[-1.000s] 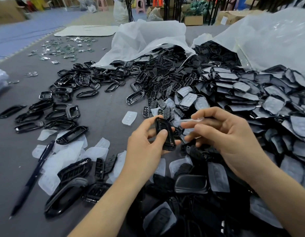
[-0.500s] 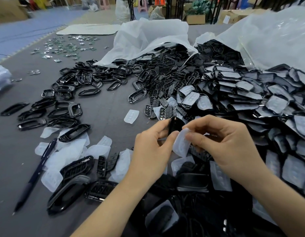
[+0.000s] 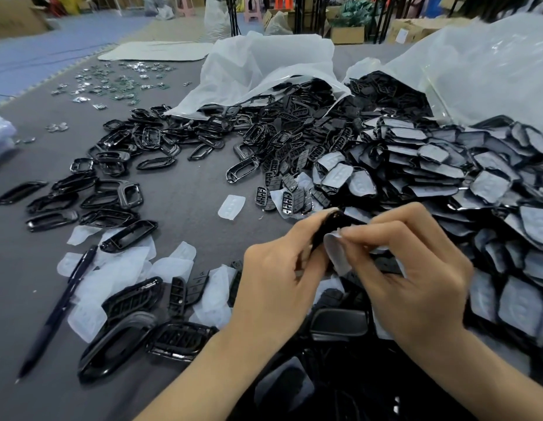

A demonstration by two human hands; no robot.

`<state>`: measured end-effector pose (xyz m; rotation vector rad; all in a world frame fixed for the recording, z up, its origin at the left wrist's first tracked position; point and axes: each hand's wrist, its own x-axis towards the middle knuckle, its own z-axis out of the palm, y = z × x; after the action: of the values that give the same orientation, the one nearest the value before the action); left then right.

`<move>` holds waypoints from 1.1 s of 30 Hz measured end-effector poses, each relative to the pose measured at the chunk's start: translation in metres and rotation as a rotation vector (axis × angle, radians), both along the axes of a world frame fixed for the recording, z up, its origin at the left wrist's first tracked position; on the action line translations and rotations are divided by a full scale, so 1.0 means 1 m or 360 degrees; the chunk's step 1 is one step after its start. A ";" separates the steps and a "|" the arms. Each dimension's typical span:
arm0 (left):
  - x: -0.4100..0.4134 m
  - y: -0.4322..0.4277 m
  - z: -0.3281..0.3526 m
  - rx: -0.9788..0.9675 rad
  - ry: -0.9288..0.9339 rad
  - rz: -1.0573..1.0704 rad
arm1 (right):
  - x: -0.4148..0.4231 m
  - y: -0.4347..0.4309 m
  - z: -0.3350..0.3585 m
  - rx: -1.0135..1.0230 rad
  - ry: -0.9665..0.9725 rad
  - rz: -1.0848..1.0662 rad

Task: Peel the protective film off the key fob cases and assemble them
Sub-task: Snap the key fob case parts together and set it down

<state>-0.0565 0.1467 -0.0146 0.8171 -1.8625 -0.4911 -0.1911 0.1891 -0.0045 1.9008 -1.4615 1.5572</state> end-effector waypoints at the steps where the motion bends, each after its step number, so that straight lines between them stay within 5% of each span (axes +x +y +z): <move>1: 0.000 0.001 0.001 -0.0060 -0.0013 -0.0008 | -0.001 0.001 0.001 -0.0049 0.0025 -0.0013; 6: 0.002 0.003 0.002 -0.0161 -0.0010 -0.0042 | -0.001 0.002 0.005 0.0020 -0.0040 0.0034; 14: 0.005 -0.006 0.001 -0.0288 -0.0190 -0.0063 | -0.006 0.000 0.021 0.0802 -0.0916 0.0380; 18: 0.006 -0.009 0.000 -0.0214 -0.0261 -0.0152 | -0.015 -0.005 0.026 0.1038 -0.0975 0.0475; 21: 0.006 -0.007 0.001 0.0175 -0.0173 -0.0332 | -0.021 -0.007 0.029 0.1223 -0.1040 0.0624; 25: 0.003 0.004 0.007 0.0919 0.0320 -0.0774 | -0.029 -0.010 0.030 0.1453 -0.1413 0.0922; 33: 0.002 0.007 0.013 0.1188 0.0508 -0.0873 | -0.026 -0.010 0.027 0.1396 -0.1497 0.0983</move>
<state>-0.0547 0.1535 -0.0017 0.6210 -1.5772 -1.6279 -0.2168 0.1788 0.0227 2.3341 -2.3784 2.6499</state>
